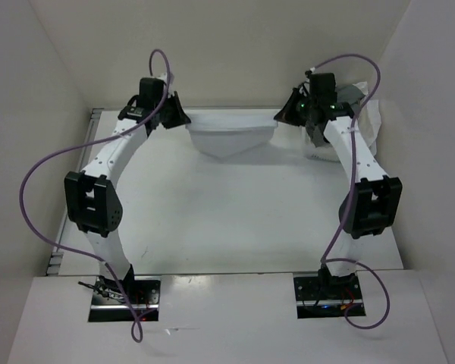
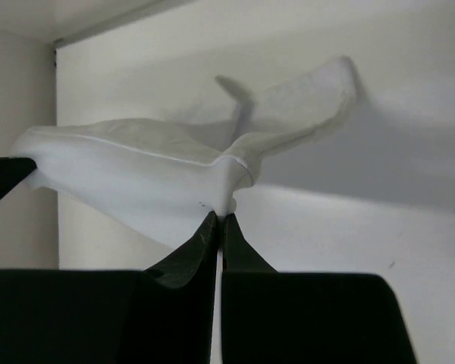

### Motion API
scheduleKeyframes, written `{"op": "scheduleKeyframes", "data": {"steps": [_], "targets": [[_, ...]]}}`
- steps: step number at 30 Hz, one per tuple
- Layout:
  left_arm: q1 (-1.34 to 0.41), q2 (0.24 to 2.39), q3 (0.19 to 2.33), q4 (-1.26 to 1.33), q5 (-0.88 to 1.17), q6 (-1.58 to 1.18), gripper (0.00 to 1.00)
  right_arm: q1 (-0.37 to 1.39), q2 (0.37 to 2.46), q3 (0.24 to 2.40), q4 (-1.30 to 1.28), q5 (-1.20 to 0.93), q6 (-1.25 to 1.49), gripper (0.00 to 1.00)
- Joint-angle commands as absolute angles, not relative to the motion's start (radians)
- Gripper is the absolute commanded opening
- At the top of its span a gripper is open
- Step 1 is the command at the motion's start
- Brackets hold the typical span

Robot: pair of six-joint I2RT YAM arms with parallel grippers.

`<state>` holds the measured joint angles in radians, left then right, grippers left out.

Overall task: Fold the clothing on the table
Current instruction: Flatten the skirt out

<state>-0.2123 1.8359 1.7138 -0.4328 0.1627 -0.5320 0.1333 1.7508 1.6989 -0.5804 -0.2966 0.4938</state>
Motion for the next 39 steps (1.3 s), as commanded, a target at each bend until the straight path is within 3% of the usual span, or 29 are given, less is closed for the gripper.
{"op": "scheduleKeyframes", "data": {"steps": [1,6,7,10,14,16,26,39], "targets": [[-0.137,1.917,1.951,-0.474,0.207,-0.457,0.00,0.104,1.790,1.911,-0.595,-0.258,0.394,0.00],[-0.094,2.074,2.385,-0.631,0.242,-0.446,0.00,0.086,1.900,2.267,-0.699,-0.258,0.339,0.00],[-0.094,2.124,2.510,-0.658,0.242,-0.436,0.00,0.077,1.901,2.282,-0.699,-0.258,0.339,0.00],[-0.081,2.196,2.612,-0.759,0.291,-0.436,0.00,0.077,1.878,2.139,-0.681,-0.307,0.348,0.00],[-0.071,2.122,2.386,-0.704,0.304,-0.425,0.00,0.077,1.812,1.864,-0.568,-0.371,0.374,0.00],[-0.071,1.998,2.058,-0.518,0.304,-0.440,0.00,0.077,1.778,1.723,-0.531,-0.396,0.383,0.00],[-0.060,1.793,1.374,-0.377,0.373,-0.485,0.00,0.135,1.668,1.424,-0.531,-0.480,0.425,0.00],[-0.153,1.592,1.022,-0.433,0.416,-0.508,0.00,0.183,1.473,0.996,-0.683,-0.617,0.468,0.00]]}}
